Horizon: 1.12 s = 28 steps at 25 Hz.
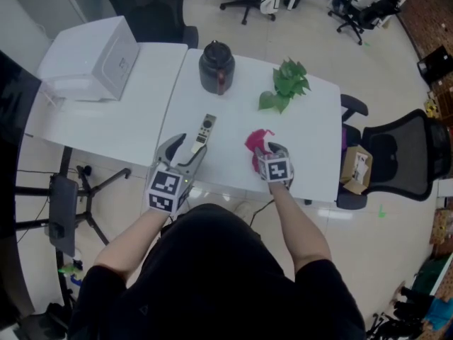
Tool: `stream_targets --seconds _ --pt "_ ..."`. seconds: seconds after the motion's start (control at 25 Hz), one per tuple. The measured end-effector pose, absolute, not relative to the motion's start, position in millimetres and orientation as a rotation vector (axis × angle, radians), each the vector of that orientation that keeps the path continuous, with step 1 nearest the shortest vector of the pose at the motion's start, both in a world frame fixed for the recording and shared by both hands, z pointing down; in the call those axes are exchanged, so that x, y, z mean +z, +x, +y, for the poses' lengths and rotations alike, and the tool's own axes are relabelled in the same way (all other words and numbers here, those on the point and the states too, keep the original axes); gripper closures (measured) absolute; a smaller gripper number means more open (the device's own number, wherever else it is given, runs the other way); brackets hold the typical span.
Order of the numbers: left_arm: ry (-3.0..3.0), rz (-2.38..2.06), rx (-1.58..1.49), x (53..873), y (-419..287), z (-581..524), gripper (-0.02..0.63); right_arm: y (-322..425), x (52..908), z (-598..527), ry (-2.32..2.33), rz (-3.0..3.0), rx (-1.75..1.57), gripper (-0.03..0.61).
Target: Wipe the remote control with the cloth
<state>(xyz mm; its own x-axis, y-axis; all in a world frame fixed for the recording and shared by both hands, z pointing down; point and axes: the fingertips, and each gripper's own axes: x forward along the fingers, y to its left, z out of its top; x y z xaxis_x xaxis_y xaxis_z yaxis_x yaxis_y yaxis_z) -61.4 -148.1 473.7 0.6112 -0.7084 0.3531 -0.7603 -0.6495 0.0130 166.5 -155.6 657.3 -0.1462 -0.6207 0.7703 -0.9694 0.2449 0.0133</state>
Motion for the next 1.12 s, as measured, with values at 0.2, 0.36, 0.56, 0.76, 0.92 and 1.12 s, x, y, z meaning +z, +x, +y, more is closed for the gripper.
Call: stream_targets --seconds 0.2,0.36,0.56,0.76,0.92,1.12 --pt "2.727 -1.163 0.446 462 -46 -147 0.356 156 590 -148 1.558 -2.022 0.588 0.39" --pt "2.788 -1.091 0.417 447 -29 -142 0.357 137 540 -131 1.604 -2.13 0.525 0.39" --pt "2.871 -1.017 0.417 432 -12 -133 0.373 106 487 -110 1.6 -2.257 0.436 0.394" --pt "2.921 -0.965 0.421 427 -3 -128 0.417 91 446 -101 1.624 -2.331 0.342 0.433" --pt "2.967 -0.934 0.432 425 1 -124 0.471 84 425 -95 1.626 -2.376 0.291 0.461" --pt "2.974 -0.934 0.419 416 4 -121 0.523 75 417 -92 1.609 -2.401 0.269 0.484"
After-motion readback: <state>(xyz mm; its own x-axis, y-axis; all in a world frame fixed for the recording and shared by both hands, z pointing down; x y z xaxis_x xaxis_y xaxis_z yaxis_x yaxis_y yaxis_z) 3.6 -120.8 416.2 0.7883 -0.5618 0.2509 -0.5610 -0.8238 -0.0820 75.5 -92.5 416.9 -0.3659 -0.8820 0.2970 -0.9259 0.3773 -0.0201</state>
